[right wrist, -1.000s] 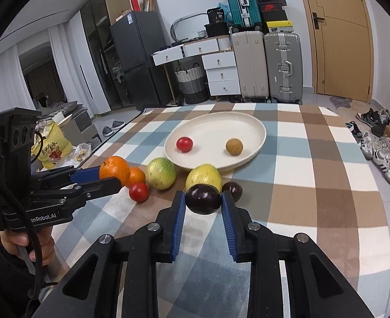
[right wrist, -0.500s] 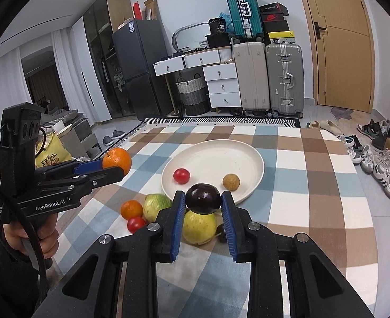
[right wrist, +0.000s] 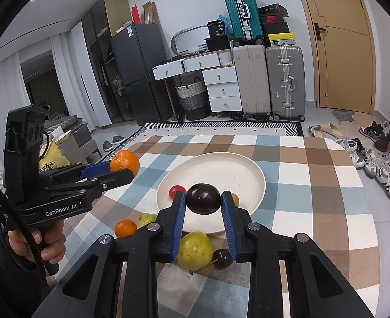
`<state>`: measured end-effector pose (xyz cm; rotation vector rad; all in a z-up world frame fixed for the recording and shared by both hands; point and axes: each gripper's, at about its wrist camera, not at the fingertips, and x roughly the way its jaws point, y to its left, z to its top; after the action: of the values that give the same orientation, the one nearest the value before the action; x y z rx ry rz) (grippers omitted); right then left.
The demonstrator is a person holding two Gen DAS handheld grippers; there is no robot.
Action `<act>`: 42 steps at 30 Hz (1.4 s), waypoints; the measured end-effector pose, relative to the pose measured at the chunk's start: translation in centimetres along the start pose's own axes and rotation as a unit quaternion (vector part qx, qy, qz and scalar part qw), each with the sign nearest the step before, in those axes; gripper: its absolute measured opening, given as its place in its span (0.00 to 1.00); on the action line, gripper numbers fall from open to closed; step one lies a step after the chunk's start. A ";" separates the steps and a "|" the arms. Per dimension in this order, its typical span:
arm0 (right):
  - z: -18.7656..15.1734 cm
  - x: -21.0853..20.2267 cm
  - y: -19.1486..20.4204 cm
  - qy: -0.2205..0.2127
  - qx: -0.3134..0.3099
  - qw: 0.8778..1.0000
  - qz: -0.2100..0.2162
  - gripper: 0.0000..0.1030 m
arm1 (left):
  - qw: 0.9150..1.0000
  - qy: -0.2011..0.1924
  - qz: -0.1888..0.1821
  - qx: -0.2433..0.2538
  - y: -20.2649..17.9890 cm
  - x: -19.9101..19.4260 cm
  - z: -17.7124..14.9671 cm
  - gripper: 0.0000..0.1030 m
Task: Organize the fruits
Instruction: 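Carry the orange with the left tool over the plate while the right tool carries the passion fruit, then open the left tool to drop the orange on the plate while the right tool releases the passion fruit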
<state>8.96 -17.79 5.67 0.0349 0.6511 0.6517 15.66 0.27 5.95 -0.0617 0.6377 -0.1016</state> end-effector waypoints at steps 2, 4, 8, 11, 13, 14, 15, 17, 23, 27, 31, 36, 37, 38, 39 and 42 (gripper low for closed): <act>0.1 0.3 -0.2 0.000 0.003 1.000 0.000 0.27 | 1.000 -0.001 0.003 0.002 0.0 0.5 0.1 0.38; 0.1 0.7 -0.4 0.001 0.005 1.000 0.000 0.27 | 1.000 0.000 0.005 0.004 0.0 1.2 0.1 0.38; 0.1 1.4 -0.9 0.003 0.010 1.000 -0.002 0.27 | 1.000 0.004 0.006 0.006 -0.1 2.5 0.2 0.38; -0.1 2.0 -1.3 0.005 0.013 1.000 -0.004 0.27 | 1.000 0.006 0.008 0.006 0.0 3.3 0.2 0.38; -0.2 2.5 -1.5 0.006 0.015 1.000 -0.002 0.27 | 1.000 0.008 0.005 0.006 0.1 3.9 0.2 0.38; -0.2 2.8 -1.7 0.006 0.016 1.000 -0.002 0.27 | 1.000 0.009 0.006 0.007 0.1 4.2 0.2 0.38; -0.3 3.0 -1.8 0.007 0.017 1.000 -0.003 0.27 | 1.000 0.009 0.007 0.008 0.1 4.4 0.2 0.38; -0.4 3.6 -2.1 0.009 0.019 1.000 -0.004 0.27 | 1.000 0.013 0.007 0.011 0.1 5.0 0.2 0.38; -0.7 5.1 -2.5 0.019 0.018 1.000 -0.005 0.27 | 1.000 0.017 0.009 0.020 0.0 6.0 0.2 0.38; -1.0 6.2 -2.9 0.027 0.023 0.999 -0.004 0.27 | 0.999 0.025 0.010 0.018 0.1 6.8 -0.2 0.38; -1.4 7.3 -3.0 0.038 0.027 0.999 -0.001 0.27 | 0.999 0.035 0.010 0.016 0.3 7.6 -0.7 0.38; -1.8 8.3 -3.0 0.047 0.030 0.998 -0.003 0.27 | 0.998 0.055 0.008 0.014 0.2 9.2 -1.6 0.38; -1.9 8.4 -3.0 0.049 0.032 0.998 -0.002 0.27 | 0.998 0.057 0.008 0.016 0.2 9.4 -1.7 0.38; -1.9 8.6 -3.1 0.051 0.033 0.998 -0.002 0.27 | 0.998 0.061 0.009 0.017 0.1 9.8 -1.8 0.38; -2.0 8.7 -3.1 0.053 0.034 0.998 -0.003 0.27 | 0.998 0.063 0.008 0.018 0.1 10.0 -1.9 0.38; -2.0 8.9 -3.3 0.055 0.037 0.998 -0.003 0.27 | 0.997 0.070 0.008 0.023 -0.2 10.5 -2.1 0.38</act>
<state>15.02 -15.66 -1.63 0.0654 0.7800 0.6262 22.76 -1.17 -1.94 -0.0053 0.7746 -0.1061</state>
